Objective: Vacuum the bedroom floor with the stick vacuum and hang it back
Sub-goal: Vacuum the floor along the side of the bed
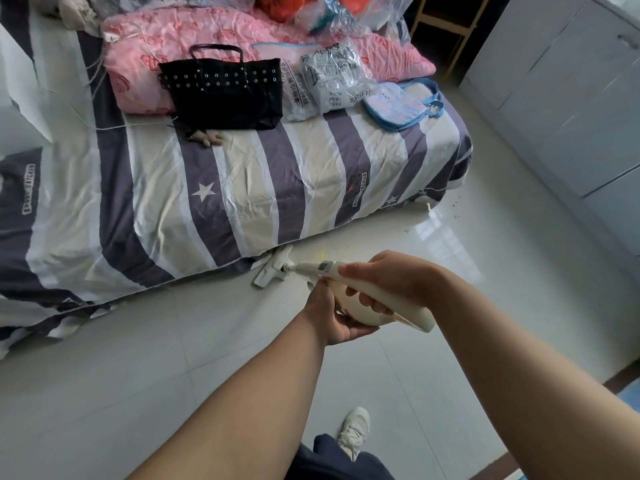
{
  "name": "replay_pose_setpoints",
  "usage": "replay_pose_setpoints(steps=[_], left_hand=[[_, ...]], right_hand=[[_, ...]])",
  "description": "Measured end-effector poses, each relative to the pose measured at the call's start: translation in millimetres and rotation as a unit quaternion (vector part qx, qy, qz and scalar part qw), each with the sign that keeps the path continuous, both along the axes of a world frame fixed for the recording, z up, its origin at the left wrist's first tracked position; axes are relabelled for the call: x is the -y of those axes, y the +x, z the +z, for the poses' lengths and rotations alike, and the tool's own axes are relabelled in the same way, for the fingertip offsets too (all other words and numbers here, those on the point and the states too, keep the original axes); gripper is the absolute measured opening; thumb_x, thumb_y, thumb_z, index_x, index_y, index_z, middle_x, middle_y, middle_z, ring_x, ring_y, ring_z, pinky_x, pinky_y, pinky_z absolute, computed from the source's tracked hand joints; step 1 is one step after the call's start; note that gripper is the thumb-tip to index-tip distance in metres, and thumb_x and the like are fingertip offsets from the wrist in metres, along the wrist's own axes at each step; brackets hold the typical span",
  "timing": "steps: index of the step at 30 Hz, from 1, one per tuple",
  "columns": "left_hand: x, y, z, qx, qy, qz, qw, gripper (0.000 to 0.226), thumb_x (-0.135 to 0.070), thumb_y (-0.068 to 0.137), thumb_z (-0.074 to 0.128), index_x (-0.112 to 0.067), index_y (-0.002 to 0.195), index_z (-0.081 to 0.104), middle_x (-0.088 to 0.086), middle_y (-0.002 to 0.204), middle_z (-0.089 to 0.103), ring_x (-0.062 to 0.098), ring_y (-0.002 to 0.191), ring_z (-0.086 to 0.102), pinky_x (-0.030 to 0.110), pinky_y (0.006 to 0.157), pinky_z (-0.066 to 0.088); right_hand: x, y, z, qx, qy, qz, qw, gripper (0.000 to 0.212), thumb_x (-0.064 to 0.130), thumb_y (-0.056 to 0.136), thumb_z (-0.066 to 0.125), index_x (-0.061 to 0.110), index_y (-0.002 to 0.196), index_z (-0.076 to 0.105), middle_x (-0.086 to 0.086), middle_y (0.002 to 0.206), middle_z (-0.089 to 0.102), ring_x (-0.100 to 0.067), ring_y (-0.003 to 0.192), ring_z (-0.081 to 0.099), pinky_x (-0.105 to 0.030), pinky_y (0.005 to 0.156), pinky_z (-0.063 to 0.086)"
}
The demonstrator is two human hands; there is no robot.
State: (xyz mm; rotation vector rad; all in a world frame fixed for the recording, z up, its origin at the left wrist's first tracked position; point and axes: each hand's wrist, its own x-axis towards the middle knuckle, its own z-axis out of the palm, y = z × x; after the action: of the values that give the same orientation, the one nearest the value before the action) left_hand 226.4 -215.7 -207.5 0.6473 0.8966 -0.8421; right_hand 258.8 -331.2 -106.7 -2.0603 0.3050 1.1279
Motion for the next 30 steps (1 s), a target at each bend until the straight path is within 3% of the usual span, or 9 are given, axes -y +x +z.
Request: replay_pose_setpoints(steps=[5,9,18,26,30], left_hand=[[35,-15,-1,0.000,-0.012,0.037,0.999,0.044,-0.049,0.091,0.049,-0.008,0.104,0.059,0.018,0.100,0.058,0.041,0.097,0.060,0.061,0.096,0.046],[57,-25,-8,0.004,-0.022,0.064,0.998,0.049,-0.054,0.090,0.045,-0.011,0.103,0.063,0.019,0.107,0.062,0.043,0.106,0.060,0.066,0.094,0.045],[86,-48,-8,-0.015,-0.019,0.111,0.993,0.053,-0.056,0.091,0.044,-0.010,0.103,0.065,0.020,0.103,0.065,0.043,0.105,0.060,0.064,0.095,0.046],[99,-67,-9,-0.018,-0.007,0.152,0.988,0.059,-0.062,0.091,0.038,-0.013,0.110,0.065,0.020,0.104,0.065,0.042,0.105,0.062,0.063,0.092,0.048],[96,-76,-9,-0.007,-0.006,0.171,0.985,0.056,-0.063,0.090,0.040,-0.014,0.101,0.065,0.018,0.097,0.066,0.040,0.100,0.063,0.063,0.092,0.048]], right_hand=[[33,-8,0,0.001,-0.009,0.035,0.999,0.055,0.059,0.089,0.060,0.007,0.095,0.076,-0.005,0.074,0.071,-0.020,0.063,0.062,-0.036,0.071,0.055],[52,-15,-2,0.005,-0.007,0.055,0.998,0.054,0.060,0.088,0.060,0.009,0.095,0.077,-0.007,0.078,0.072,-0.022,0.065,0.063,-0.039,0.075,0.057],[78,-31,-6,0.019,-0.013,0.101,0.995,0.053,0.062,0.087,0.059,0.013,0.096,0.077,-0.013,0.088,0.076,-0.020,0.067,0.065,-0.042,0.081,0.059],[85,-41,-5,0.011,0.008,0.129,0.992,0.053,0.059,0.088,0.060,0.010,0.097,0.077,-0.007,0.078,0.072,-0.021,0.064,0.062,-0.035,0.069,0.054],[80,-47,-6,0.004,0.017,0.142,0.990,0.056,0.060,0.087,0.061,0.007,0.098,0.076,-0.008,0.077,0.070,-0.022,0.064,0.060,-0.034,0.067,0.053]])
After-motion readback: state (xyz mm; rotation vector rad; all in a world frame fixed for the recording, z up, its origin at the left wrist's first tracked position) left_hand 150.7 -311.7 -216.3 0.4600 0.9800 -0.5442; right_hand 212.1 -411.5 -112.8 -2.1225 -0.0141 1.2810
